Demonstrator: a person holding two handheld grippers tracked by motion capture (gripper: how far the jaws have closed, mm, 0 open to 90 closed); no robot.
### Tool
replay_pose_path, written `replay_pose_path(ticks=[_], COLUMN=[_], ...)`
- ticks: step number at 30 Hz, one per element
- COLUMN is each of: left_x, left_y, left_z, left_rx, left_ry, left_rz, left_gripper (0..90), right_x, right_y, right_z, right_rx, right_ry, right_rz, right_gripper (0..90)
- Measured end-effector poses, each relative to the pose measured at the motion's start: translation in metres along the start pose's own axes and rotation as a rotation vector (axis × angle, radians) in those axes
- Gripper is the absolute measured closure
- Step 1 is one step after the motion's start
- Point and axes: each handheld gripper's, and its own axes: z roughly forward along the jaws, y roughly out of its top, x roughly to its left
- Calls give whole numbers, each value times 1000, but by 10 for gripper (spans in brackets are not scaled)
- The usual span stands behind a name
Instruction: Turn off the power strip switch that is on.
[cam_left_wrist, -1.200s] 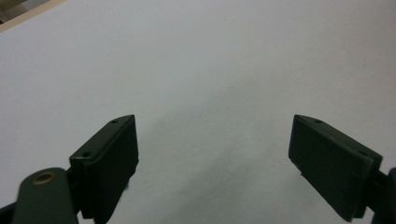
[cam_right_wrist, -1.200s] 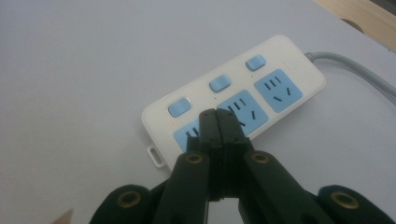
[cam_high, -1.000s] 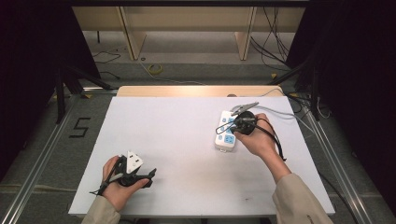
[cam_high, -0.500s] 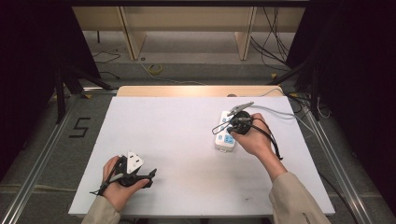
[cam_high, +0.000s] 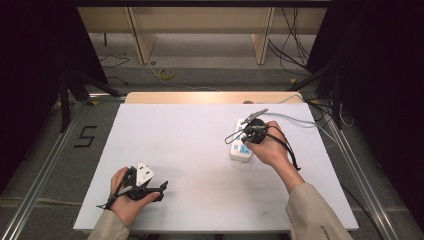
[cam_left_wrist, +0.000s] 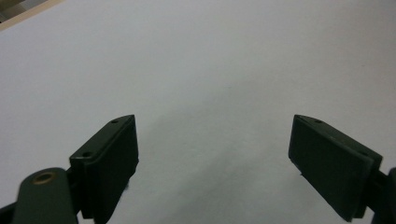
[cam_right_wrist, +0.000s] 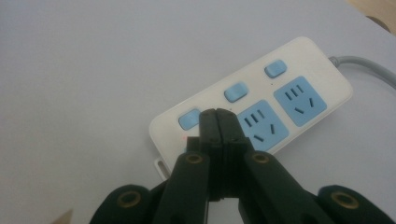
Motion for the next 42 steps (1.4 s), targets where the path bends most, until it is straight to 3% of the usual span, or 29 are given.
replay_pose_path(ticks=[42], left_x=[2], left_y=[0], left_z=[-1], left_rx=[-2], left_ry=[3], left_rz=[-9], left_gripper=[157], right_x=[5], right_y=[13], right_z=[27], right_rx=[56], right_ry=[14], right_rz=[-3], right_gripper=[900])
